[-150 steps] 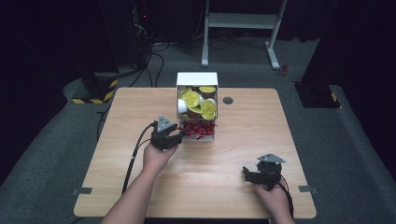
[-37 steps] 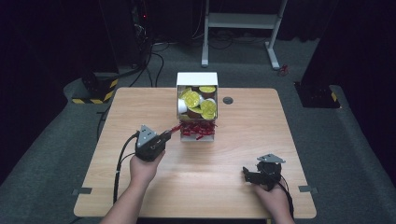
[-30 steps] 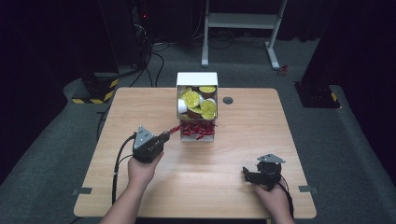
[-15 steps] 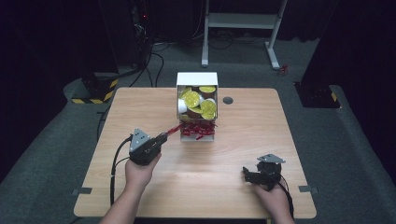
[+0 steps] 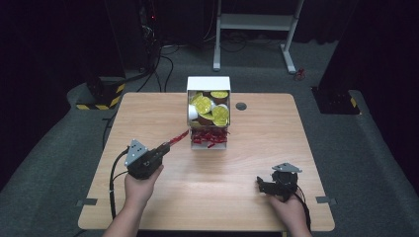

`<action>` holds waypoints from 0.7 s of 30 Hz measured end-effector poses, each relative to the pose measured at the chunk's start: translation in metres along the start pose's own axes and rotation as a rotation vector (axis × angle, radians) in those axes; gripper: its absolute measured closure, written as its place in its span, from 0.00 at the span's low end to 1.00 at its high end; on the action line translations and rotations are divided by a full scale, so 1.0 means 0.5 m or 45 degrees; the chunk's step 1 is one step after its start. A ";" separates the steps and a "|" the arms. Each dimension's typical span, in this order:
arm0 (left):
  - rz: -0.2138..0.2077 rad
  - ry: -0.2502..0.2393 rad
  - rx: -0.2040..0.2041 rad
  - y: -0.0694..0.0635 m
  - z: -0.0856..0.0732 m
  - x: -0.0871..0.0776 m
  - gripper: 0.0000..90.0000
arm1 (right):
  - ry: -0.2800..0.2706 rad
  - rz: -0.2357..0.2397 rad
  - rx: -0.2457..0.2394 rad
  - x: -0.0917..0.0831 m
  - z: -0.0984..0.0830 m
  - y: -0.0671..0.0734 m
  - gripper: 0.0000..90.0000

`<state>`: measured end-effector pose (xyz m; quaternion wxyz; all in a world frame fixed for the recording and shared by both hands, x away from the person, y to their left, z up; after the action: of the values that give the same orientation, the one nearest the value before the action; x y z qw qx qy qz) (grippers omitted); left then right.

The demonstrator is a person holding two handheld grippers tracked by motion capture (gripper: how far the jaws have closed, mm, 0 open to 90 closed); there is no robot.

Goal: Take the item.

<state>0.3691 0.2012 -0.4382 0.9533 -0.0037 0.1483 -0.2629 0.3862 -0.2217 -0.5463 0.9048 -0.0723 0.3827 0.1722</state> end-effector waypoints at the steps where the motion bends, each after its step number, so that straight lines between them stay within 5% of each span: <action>1: 0.003 0.002 0.002 0.002 0.000 -0.002 0.95 | 0.000 0.000 0.000 0.000 0.000 0.000 0.09; 21: 0.105 0.002 0.005 0.052 -0.006 -0.033 0.95 | 0.000 0.000 0.000 0.000 0.000 0.000 0.09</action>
<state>0.3679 0.2320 -0.4387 0.9632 0.0045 0.1486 -0.2237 0.3862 -0.2217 -0.5463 0.9048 -0.0723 0.3828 0.1722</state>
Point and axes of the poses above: each handheld gripper's, and its own axes: x roughly forward along the jaws, z roughly out of its top, y roughly to its left, the point moved 3 cm from there along x, roughly forward along the jaws, and after that the axes turned 1 degree about x, right-handed, at the moved point
